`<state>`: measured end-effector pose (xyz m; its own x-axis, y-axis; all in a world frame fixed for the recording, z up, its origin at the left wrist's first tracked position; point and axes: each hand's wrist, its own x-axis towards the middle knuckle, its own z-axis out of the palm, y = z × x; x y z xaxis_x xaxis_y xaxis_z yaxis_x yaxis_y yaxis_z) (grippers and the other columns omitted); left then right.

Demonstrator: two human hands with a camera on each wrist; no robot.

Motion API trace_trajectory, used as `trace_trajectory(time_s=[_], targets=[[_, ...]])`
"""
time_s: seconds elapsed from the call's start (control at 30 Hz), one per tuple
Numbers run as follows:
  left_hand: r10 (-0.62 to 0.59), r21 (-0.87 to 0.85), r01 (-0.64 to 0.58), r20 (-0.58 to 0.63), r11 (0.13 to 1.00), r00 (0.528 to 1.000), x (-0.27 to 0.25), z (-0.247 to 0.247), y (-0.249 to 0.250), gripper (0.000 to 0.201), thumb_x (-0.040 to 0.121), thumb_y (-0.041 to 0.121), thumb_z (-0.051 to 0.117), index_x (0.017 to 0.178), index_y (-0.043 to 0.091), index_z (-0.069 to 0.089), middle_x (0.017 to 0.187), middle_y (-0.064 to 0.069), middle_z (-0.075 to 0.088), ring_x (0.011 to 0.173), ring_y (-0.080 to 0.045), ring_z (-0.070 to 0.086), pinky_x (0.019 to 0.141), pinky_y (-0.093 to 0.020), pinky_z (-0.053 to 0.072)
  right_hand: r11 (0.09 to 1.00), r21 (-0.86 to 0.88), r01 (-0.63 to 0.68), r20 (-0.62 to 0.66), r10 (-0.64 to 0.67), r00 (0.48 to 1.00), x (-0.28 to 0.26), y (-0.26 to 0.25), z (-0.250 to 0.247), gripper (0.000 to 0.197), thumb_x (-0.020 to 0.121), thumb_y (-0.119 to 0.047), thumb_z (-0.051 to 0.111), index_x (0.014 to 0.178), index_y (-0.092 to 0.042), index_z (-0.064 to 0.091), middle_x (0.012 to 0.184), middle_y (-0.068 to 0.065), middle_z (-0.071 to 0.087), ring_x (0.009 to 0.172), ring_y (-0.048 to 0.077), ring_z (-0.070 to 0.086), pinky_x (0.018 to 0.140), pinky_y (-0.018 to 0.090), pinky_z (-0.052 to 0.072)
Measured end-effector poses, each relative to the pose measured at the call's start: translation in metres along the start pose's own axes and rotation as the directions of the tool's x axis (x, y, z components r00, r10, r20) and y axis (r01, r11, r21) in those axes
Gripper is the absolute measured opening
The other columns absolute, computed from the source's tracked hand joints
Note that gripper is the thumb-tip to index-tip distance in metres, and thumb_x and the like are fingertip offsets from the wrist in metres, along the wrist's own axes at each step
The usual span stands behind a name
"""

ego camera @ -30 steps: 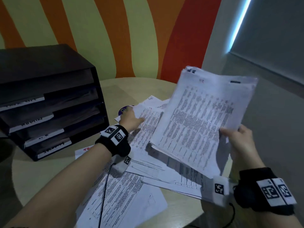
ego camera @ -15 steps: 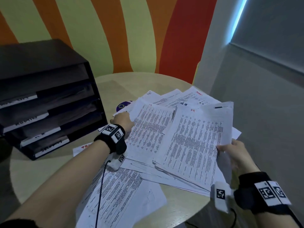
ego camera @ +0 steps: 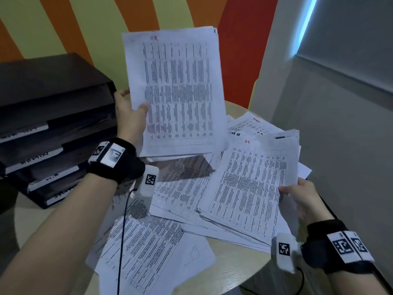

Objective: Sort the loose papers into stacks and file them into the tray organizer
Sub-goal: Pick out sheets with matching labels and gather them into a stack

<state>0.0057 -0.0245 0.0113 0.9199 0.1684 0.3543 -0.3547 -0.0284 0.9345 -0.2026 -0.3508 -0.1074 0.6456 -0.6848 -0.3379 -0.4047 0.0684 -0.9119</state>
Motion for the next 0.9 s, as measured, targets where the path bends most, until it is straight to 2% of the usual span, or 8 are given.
trace_trajectory(time_s=[0.13, 0.23, 0.4, 0.53, 0.6, 0.7, 0.83, 0.9], targets=[[-0.173, 0.046, 0.167, 0.232, 0.985, 0.957, -0.018, 0.017, -0.006, 0.03, 0.094, 0.001, 0.054, 0.124, 0.003, 0.058, 0.107, -0.002, 0.069, 0.089, -0.013, 0.069, 0.076, -0.026, 0.058, 1.0, 0.009, 0.027, 0.009, -0.027, 1.0, -0.001, -0.003, 0.001, 0.026, 0.088, 0.008, 0.057, 0.111, -0.002, 0.062, 0.1, 0.016, 0.068, 0.086, 0.03, 0.064, 0.084, 0.043, 0.052], [-0.317, 0.133, 0.288, 0.349, 0.948, 0.882, -0.057, 0.04, -0.026, 0.026, 0.095, -0.003, 0.051, 0.119, 0.0, 0.062, 0.095, -0.003, 0.068, 0.077, -0.013, 0.066, 0.062, -0.015, 0.053, 0.998, 0.037, 0.044, 0.046, -0.045, 0.998, -0.004, -0.009, 0.0, 0.027, 0.09, 0.008, 0.054, 0.114, 0.0, 0.062, 0.099, 0.014, 0.068, 0.09, 0.031, 0.064, 0.085, 0.042, 0.051], [-0.516, 0.259, 0.449, 0.499, 0.855, 0.696, -0.104, 0.071, -0.055, 0.033, 0.1, 0.003, 0.045, 0.133, 0.005, 0.049, 0.128, -0.005, 0.056, 0.118, -0.025, 0.052, 0.106, -0.04, 0.037, 0.994, 0.091, 0.064, 0.133, -0.076, 0.988, -0.016, -0.019, 0.0, 0.015, 0.093, 0.002, 0.055, 0.102, -0.005, 0.065, 0.092, 0.009, 0.072, 0.084, 0.027, 0.068, 0.075, 0.038, 0.053], [-0.514, 0.213, 0.473, 0.472, 0.855, 0.716, -0.116, 0.082, -0.07, 0.04, 0.09, -0.009, 0.05, 0.117, 0.019, 0.042, 0.12, -0.005, 0.053, 0.103, -0.021, 0.058, 0.087, -0.031, 0.05, 0.989, 0.137, 0.054, 0.116, -0.07, 0.991, -0.013, -0.018, 0.001, 0.038, 0.101, -0.036, 0.047, 0.077, -0.013, 0.065, 0.059, 0.005, 0.068, 0.058, 0.021, 0.065, 0.076, 0.041, 0.051], [-0.515, 0.234, 0.462, 0.475, 0.855, 0.713, -0.118, 0.086, -0.075, 0.047, 0.088, -0.009, 0.051, 0.118, 0.026, 0.04, 0.121, -0.001, 0.049, 0.106, -0.023, 0.058, 0.093, -0.038, 0.051, 0.987, 0.159, 0.023, 0.151, -0.047, 0.987, -0.01, -0.015, 0.004, 0.044, 0.096, -0.054, 0.046, 0.093, -0.017, 0.07, 0.073, 0.0, 0.072, 0.07, 0.015, 0.069, 0.09, 0.039, 0.047], [-0.499, 0.26, 0.427, 0.5, 0.866, 0.707, -0.116, 0.089, -0.08, 0.041, 0.089, -0.004, 0.055, 0.121, 0.02, 0.045, 0.125, -0.004, 0.052, 0.107, -0.024, 0.06, 0.093, -0.04, 0.054, 0.993, 0.09, 0.072, 0.151, -0.086, 0.985, -0.006, -0.011, 0.007, 0.037, 0.091, -0.015, 0.065, 0.127, -0.008, 0.059, 0.122, 0.01, 0.066, 0.108, 0.028, 0.063, 0.1, 0.047, 0.047], [-0.45, 0.528, 0.171, 0.461, 0.832, 0.765, -0.093, 0.079, -0.083, 0.052, 0.088, 0.022, 0.069, 0.132, 0.012, 0.045, 0.127, -0.009, 0.053, 0.112, -0.024, 0.054, 0.095, -0.037, 0.046, 0.995, -0.051, 0.083, 0.13, -0.076, 0.989, -0.004, -0.006, 0.004, 0.038, 0.086, 0.013, 0.057, 0.12, -0.004, 0.058, 0.112, 0.018, 0.065, 0.098, 0.034, 0.062, 0.085, 0.045, 0.051], [-0.453, 0.772, 0.025, 0.346, 0.635, 0.822, -0.075, 0.065, -0.085, 0.083, 0.08, 0.034, 0.077, 0.144, 0.009, 0.029, 0.14, -0.015, 0.041, 0.128, -0.032, 0.042, 0.106, -0.048, 0.037, 0.992, -0.094, 0.086, 0.118, -0.075, 0.99, -0.004, -0.004, 0.004, 0.039, 0.085, 0.013, 0.056, 0.121, -0.003, 0.056, 0.112, 0.018, 0.063, 0.101, 0.035, 0.059, 0.085, 0.044, 0.05]])
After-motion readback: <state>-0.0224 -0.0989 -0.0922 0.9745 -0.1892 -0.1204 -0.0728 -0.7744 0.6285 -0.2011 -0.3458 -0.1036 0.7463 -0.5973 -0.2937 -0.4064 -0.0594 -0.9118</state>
